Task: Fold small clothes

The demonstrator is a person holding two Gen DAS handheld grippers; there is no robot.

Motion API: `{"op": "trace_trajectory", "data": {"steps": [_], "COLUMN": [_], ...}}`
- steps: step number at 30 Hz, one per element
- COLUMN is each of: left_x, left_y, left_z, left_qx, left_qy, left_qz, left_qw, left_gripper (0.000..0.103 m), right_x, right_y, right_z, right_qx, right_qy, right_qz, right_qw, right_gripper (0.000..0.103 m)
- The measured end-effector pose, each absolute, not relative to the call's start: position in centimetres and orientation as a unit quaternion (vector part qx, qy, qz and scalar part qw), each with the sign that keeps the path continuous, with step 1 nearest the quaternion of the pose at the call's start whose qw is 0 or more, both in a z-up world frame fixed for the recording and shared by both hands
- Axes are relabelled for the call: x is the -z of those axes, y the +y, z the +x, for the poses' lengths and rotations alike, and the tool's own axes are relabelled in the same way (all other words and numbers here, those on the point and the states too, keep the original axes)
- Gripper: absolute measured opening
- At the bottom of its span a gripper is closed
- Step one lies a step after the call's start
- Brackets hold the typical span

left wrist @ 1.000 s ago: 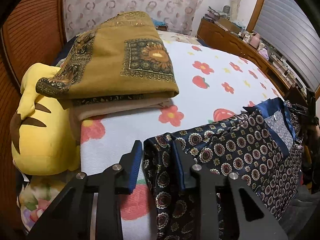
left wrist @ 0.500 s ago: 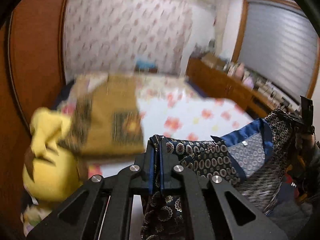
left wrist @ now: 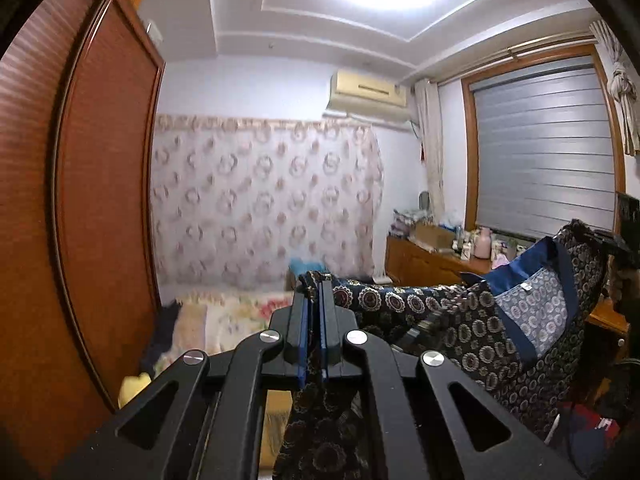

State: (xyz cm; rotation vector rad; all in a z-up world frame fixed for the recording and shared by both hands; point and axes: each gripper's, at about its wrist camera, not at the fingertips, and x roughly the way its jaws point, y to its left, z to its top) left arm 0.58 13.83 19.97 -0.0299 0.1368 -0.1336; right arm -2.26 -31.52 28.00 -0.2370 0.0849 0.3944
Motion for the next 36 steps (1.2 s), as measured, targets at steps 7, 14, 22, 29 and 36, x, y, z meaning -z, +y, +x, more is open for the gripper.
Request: {"op": "trace_trajectory", "data": {"steps": [7, 14, 22, 29, 36], "left_x": [-18.5, -8.4, -0.6, 1.6, 2.9], "left_y": [13.4, 13.1, 11.5, 11.1, 11.5], "left_z": [8.0, 18.0, 24.3, 26.2, 26.3], "left_qx": [0.054, 0.035, 0.020, 0.017, 0.016], "left_qy": [0.111, 0.217, 0.294, 0.328, 0.355], "left_qz": [-0.016, -0.016, -0.016, -0.017, -0.008], "left_qw": [0.992, 0.975, 0.955, 0.944, 0.935], "left_gripper": [0.005, 0.005, 0.005, 0.005, 0.040], "right_x": [-28.1, -18.6, -10.4, -9.0, -8.8], "right_y": [-30.2, -28.7, -26.3, -25.4, -27.1], "right_z": [2.8, 13.4, 22.1, 27.6, 32.3], "right_qx": [-0.175, -0.151, -0.116, -0.098, -0.084], "right_qy": [0.083, 0.200, 0.288, 0.334, 0.363], "right_qz": [-0.130, -0.107, -0.092, -0.077, -0.053], "right_qw": [0.972, 0.962, 0.946, 0.934, 0.927], "right_gripper": [0.007, 0.007, 0.007, 0.008, 0.030]}}
